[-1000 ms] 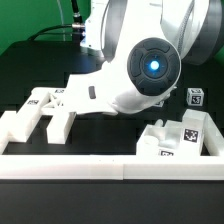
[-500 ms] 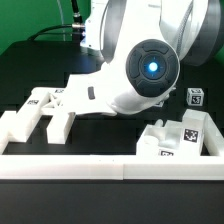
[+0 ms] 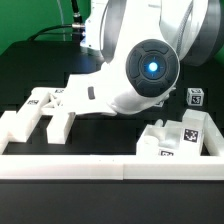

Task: Assemble chair

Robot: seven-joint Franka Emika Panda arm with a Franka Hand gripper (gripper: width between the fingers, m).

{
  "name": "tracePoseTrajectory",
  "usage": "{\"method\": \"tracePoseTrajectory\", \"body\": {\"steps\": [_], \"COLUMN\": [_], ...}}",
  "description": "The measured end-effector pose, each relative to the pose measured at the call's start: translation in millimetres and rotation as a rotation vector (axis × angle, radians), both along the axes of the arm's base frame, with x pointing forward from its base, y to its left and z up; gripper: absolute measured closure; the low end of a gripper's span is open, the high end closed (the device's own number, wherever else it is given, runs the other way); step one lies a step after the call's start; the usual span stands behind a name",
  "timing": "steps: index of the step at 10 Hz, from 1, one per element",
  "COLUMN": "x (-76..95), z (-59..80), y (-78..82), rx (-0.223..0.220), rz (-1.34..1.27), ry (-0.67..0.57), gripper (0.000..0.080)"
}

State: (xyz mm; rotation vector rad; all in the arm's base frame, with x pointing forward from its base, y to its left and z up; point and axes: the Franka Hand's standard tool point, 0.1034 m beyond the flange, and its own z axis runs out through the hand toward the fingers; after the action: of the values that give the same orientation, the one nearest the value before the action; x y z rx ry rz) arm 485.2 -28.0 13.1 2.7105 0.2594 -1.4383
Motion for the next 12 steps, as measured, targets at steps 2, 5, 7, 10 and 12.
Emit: {"method": "tracePoseTrajectory", "body": {"steps": [2, 5, 7, 10, 12], "x": [2.9, 11.2, 12.5, 33.8, 59.8], "z": [33.2, 46.1, 44.3, 62.2, 80.2], "y": [9.2, 9.3, 8.8, 10.9, 13.1], "rx": [-0.031, -0.032, -0.031, 0.005, 0.018], "rz": [-0.035, -0.038, -0.037, -0.028, -0.016], "ry": [0.029, -0.022, -0.032, -0.253, -0.388], "gripper": [0.0509, 0.0509, 0.0509, 0.0509, 0.0509]}}
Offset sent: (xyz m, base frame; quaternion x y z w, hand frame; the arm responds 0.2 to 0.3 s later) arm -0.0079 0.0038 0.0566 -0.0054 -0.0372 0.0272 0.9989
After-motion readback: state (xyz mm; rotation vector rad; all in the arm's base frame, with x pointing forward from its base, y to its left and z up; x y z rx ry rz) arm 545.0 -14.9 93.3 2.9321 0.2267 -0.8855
